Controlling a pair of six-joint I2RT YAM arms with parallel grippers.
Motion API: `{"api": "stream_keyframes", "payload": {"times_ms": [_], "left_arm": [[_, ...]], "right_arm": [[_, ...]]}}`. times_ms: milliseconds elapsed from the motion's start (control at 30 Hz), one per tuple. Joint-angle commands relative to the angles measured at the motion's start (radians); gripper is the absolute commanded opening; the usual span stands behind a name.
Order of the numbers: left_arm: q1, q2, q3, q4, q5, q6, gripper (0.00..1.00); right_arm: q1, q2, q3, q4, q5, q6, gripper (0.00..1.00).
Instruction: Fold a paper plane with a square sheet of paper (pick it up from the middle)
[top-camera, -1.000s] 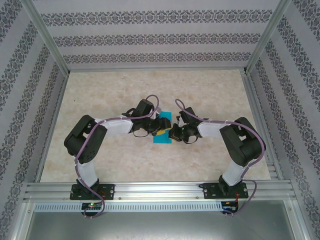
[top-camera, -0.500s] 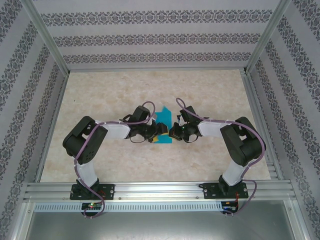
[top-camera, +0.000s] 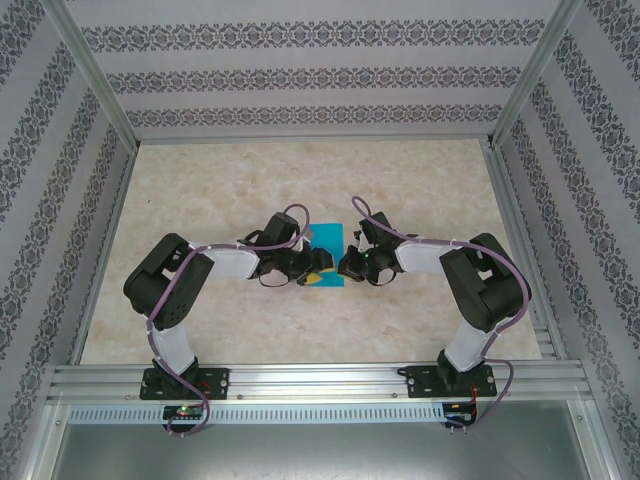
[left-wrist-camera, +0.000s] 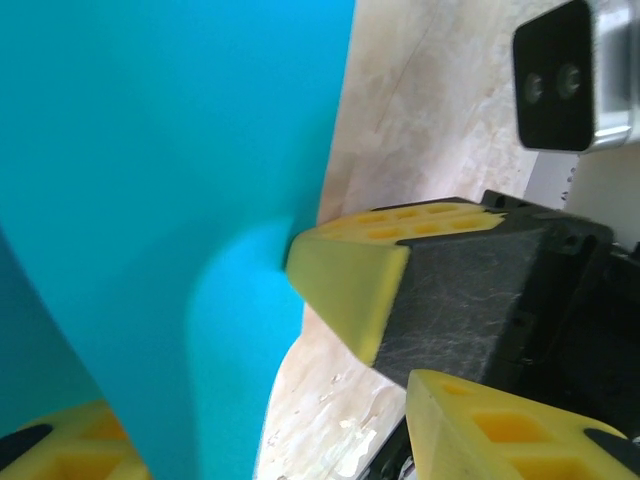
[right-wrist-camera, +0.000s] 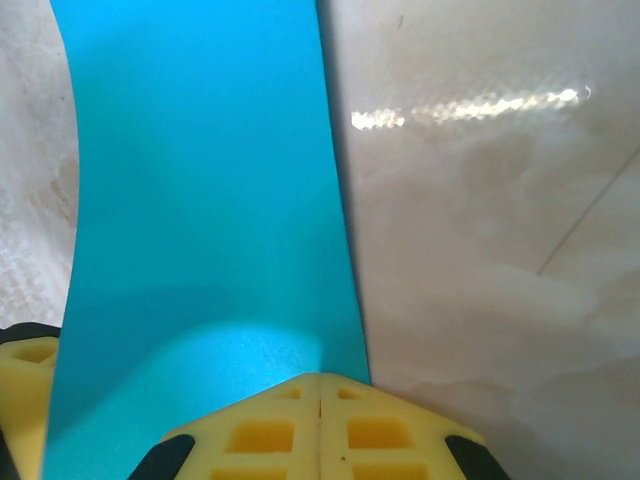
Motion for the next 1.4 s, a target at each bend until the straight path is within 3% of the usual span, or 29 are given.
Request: {"api": "stream_keyframes", "payload": {"times_ms": [0, 400, 800, 1067, 1367], "left_arm": [[0.003, -0.038, 0.04, 0.015, -0.012, 0.021, 0.51], [0.01, 0.032, 0.086, 0.074, -0.026, -0.003, 0.54], [0.014, 0.07, 0.094, 0.101, -0.034, -0.032, 0.63], [0.018, 0.074, 0.084, 0.102, -0.048, -0.042, 0.66], [0.018, 0.081, 0.081, 0.102, -0.05, -0.041, 0.46]], "right_arm": [[-0.006, 0.014, 0.023, -0.027, 0.018, -0.011, 0.06], [-0.028, -0.01, 0.019, -0.018, -0.007, -0.01, 0.06], [-0.054, -0.027, 0.022, 0.0, -0.05, -0.006, 0.08], [-0.089, -0.128, -0.022, 0.041, -0.057, -0.021, 0.2], [-0.096, -0.148, -0.025, 0.059, -0.056, -0.059, 0.27]]}}
